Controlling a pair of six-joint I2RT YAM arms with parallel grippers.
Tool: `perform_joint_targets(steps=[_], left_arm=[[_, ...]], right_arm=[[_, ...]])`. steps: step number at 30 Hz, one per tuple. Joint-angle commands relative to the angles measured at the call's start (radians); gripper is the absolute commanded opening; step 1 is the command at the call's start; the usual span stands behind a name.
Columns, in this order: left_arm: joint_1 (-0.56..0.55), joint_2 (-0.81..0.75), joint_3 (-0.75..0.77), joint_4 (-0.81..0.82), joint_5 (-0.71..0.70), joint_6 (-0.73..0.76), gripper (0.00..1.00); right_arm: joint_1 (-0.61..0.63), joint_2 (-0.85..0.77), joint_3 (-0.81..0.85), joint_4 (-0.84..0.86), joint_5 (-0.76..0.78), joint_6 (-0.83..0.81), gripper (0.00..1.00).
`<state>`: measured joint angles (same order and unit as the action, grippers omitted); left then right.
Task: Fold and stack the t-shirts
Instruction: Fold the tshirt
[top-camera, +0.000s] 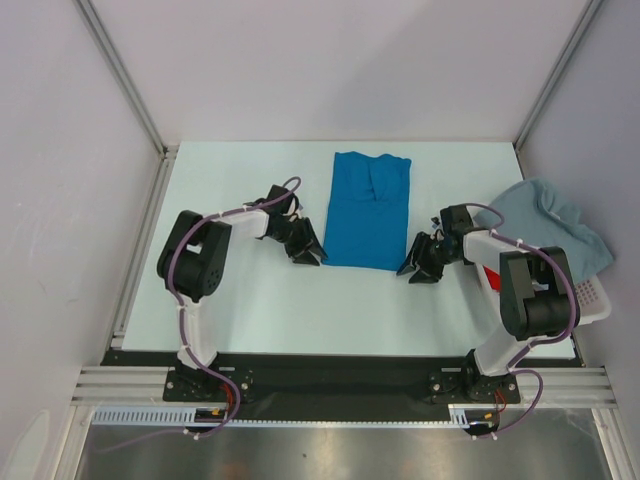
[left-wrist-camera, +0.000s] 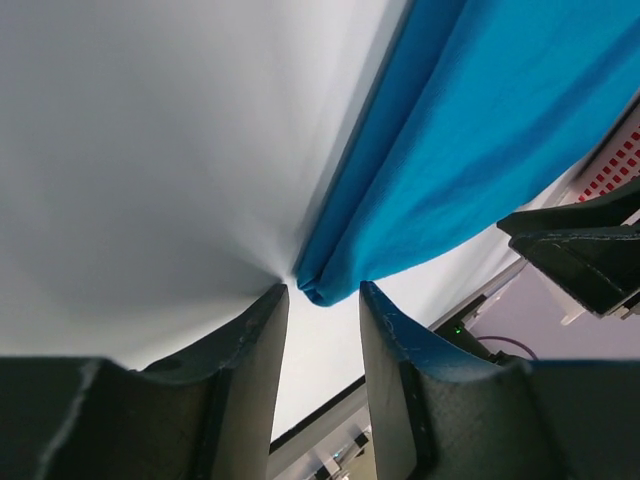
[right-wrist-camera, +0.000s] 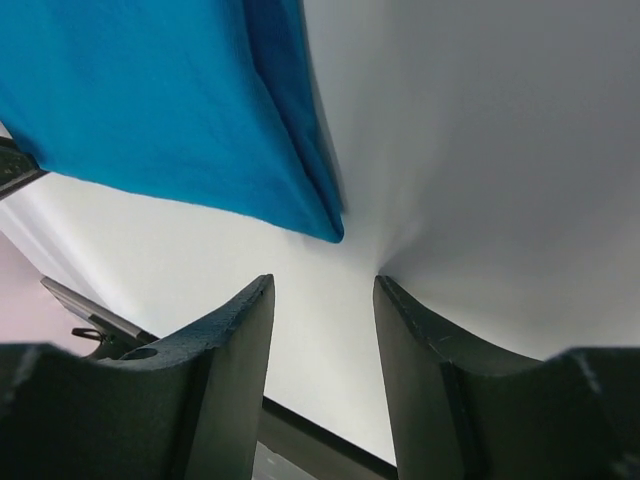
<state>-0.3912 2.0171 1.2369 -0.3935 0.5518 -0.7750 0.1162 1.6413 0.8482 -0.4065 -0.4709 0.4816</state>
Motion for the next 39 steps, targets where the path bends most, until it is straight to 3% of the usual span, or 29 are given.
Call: perform_joint_targets(steps=[1, 5, 17, 25, 28, 29, 33, 39], left_arm=[[-0.001, 0.089, -0.033, -0.001, -0.136, -0.018, 0.42], [-0.001, 0.103, -0.030, 0.002, -0.138, -0.017, 0.40], [0.020, 0.129, -0.016, 0.005, -0.159, 0.022, 0.17], [0.020, 0.131, -0.011, 0.010, -0.151, 0.039, 0.10], [0.021, 0.132, -0.007, 0.015, -0.142, 0.039, 0.07], [0.020, 0.135, -0.005, 0.016, -0.138, 0.042, 0.02], [0.020, 0.131, -0.005, 0.012, -0.125, 0.077, 0.00], [0.018, 0.033, -0.115, 0.085, -0.125, 0.083, 0.00]], right_arm=[[-0.009, -0.014, -0.012, 0.054, 0.051, 0.028, 0.51], [-0.018, 0.011, -0.012, 0.083, 0.060, 0.034, 0.51], [-0.021, 0.110, 0.015, 0.158, 0.038, 0.077, 0.50], [-0.021, 0.114, 0.006, 0.149, 0.072, 0.080, 0.48], [-0.021, 0.130, 0.003, 0.163, 0.084, 0.087, 0.40], [-0.021, 0.141, 0.002, 0.170, 0.081, 0.091, 0.36], [-0.016, 0.149, -0.005, 0.178, 0.075, 0.095, 0.00], [0.023, 0.069, -0.015, 0.124, 0.141, 0.071, 0.00]])
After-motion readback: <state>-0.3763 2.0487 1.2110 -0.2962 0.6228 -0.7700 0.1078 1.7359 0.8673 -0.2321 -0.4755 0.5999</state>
